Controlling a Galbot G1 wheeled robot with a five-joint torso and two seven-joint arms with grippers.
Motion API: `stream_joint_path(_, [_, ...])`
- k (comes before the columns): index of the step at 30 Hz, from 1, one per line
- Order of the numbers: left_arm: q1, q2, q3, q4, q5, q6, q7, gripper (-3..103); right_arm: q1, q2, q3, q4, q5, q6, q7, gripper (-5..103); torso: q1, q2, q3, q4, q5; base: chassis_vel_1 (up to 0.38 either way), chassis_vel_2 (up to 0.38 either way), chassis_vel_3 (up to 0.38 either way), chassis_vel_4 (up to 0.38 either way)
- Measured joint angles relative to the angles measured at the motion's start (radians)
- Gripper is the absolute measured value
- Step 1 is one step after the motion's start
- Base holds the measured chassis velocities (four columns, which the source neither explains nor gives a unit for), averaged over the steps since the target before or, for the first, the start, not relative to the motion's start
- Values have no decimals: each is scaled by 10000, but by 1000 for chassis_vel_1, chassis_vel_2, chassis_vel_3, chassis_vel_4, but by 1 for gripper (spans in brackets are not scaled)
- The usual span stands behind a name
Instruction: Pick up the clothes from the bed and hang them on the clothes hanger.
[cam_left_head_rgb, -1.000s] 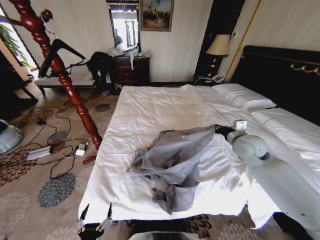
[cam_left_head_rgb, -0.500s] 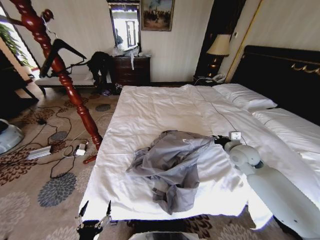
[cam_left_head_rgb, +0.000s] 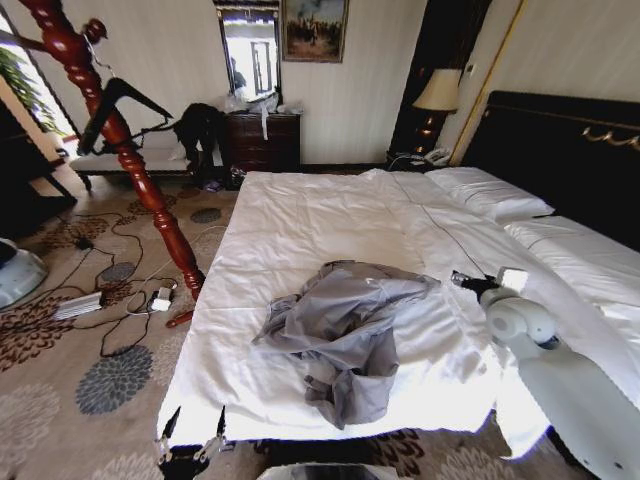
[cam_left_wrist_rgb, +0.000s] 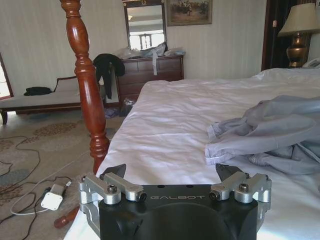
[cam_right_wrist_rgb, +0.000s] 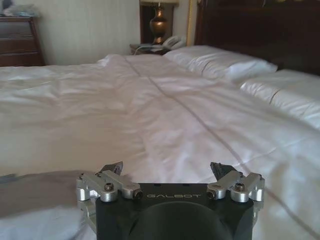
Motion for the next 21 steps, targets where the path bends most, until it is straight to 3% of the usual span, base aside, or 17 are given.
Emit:
stream_joint_path(1, [25, -41, 19, 24, 1, -29, -1, 100, -444, 122, 268, 569, 825, -68, 96, 99, -1, 0, 0, -2, -1, 0, 0, 0, 0])
stream_joint_path(2, [25, -41, 19, 24, 1, -29, -1, 100, -444, 122, 268, 569, 825, -68, 96, 99, -1, 0, 0, -2, -1, 0, 0, 0, 0])
stream_joint_path(5, [93, -121, 147, 91, 137, -112, -3, 100, -1330, 823, 637, 1952, 2928, -139, 727, 100, -1, 0, -1, 0, -1, 0, 0, 0, 0])
stream_joint_path(8, [148, -151, 211, 91, 222, -137, -10, 100, -1623, 1112, 630, 2216, 3189, -134, 753, 100, -1, 0, -1, 3, -1, 0, 0, 0, 0])
stream_joint_path(12, [192, -165, 220, 44, 275, -146, -16, 100, -1978, 1394, 452, 2056, 2611, -108, 117, 100, -1, 0, -1, 0, 1, 0, 0, 0, 0])
stream_joint_path(15, [221, -169, 193, 27, 333, -146, -26, 100, -2121, 1499, 339, 1440, 1607, 185, -1002, 100, -1, 0, 0, -1, 1, 0, 0, 0, 0])
stream_joint_path(21, [238, -214, 235, 57, 378, -147, -30, 100, -1667, 1725, -53, 943, 1500, 404, -1399, 100, -1, 0, 0, 1, -1, 0, 0, 0, 0])
